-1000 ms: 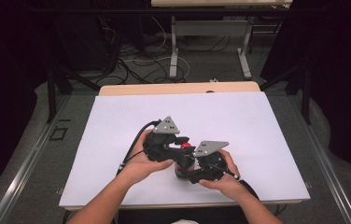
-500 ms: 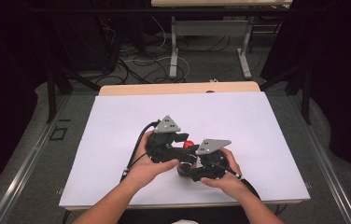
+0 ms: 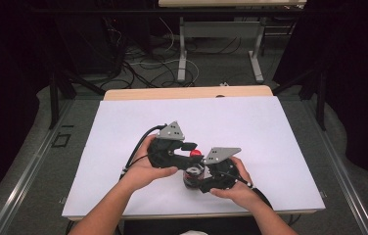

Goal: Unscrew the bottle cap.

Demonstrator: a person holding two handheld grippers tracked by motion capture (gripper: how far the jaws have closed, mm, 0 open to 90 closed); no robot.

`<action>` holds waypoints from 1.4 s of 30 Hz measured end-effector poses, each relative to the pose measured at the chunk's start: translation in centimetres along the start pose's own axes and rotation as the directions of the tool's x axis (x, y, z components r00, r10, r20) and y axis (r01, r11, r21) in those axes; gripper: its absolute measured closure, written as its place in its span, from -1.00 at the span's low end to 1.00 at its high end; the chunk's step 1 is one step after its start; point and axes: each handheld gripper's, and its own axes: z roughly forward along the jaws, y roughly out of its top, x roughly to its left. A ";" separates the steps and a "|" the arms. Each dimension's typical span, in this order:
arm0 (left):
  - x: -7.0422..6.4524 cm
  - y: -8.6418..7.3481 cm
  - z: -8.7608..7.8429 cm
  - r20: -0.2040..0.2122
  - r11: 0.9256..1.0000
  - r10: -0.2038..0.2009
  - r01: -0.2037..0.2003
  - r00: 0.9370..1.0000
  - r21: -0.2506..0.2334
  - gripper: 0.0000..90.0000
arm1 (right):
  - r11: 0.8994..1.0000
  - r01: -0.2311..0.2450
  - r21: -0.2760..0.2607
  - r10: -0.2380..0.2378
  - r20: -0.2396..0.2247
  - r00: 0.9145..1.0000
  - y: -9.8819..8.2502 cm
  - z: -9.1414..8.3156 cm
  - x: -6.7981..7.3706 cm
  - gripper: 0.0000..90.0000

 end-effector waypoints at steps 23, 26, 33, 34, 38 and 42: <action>-2.8 0.6 1.4 -0.288 0.987 -0.160 0.159 0.944 -0.027 0.36 | 0.999 -0.033 0.009 0.032 0.087 0.996 -0.1 0.2 -0.1 -0.32; -2.7 0.6 1.3 -0.265 0.987 -0.158 0.158 0.951 -0.020 0.34 | 0.999 -0.039 0.005 0.038 0.088 0.995 -0.1 0.2 -0.1 -0.32; -2.0 0.7 0.1 -0.164 0.991 -0.136 0.130 0.977 -0.046 0.05 | 0.999 -0.036 0.005 0.035 0.050 0.998 0.0 -0.1 -0.2 -0.32; -1.9 0.7 -0.1 -0.146 0.991 -0.131 0.125 0.981 -0.050 0.04 | 0.999 -0.033 0.002 0.033 0.048 0.998 0.0 0.0 -0.1 -0.32; -1.0 0.7 -0.6 -0.054 0.995 -0.091 0.089 0.994 -0.040 0.04 | 1.000 -0.026 -0.002 0.026 0.025 0.999 0.1 -0.1 0.0 -0.32; -0.2 0.3 -0.7 -0.043 0.996 -0.084 0.083 0.996 -0.014 0.11 | 1.000 -0.014 -0.008 0.014 0.017 1.000 0.2 -0.1 0.2 -0.32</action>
